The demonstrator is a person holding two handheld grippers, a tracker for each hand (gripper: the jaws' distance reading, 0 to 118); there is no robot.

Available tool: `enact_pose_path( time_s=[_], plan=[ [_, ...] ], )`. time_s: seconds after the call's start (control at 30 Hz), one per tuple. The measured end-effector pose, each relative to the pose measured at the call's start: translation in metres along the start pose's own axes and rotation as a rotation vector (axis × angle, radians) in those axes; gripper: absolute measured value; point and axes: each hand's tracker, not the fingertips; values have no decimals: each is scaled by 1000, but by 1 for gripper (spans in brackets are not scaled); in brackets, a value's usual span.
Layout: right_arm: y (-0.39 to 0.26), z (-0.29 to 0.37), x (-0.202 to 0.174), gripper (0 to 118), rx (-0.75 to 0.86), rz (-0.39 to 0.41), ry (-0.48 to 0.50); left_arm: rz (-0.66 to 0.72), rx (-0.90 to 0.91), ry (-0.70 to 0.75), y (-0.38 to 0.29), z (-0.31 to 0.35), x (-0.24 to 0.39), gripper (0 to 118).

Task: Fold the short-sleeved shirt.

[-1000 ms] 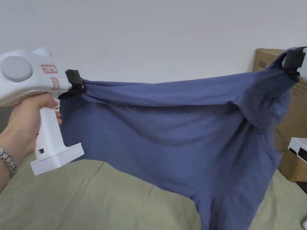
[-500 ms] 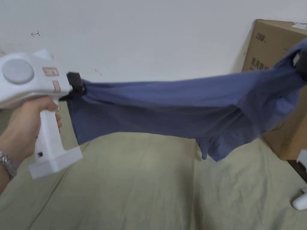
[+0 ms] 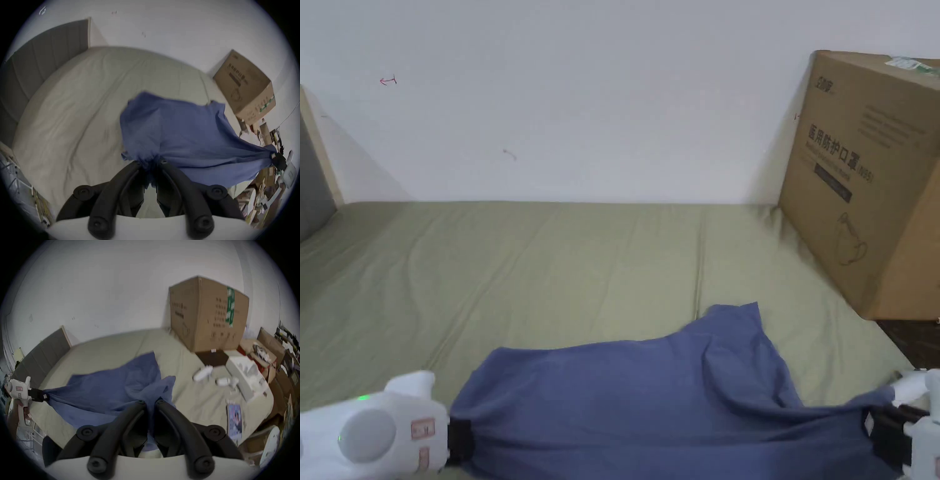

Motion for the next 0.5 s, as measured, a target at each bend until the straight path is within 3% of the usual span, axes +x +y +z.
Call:
enact_pose_path(
  time_s=[0.1,0.23,0.5],
  plan=[
    [-27,-10,11,3,-113,-18,-10,8,-80,22,-42,-10,-6,12],
    [-58,-43,22,3,-265,34,-57,34,-123,40,-71,-34,-19,12],
    [-94,-75,40,3,-420,-44,-83,40,-153,67,-86,-49,-24,12]
  ],
)
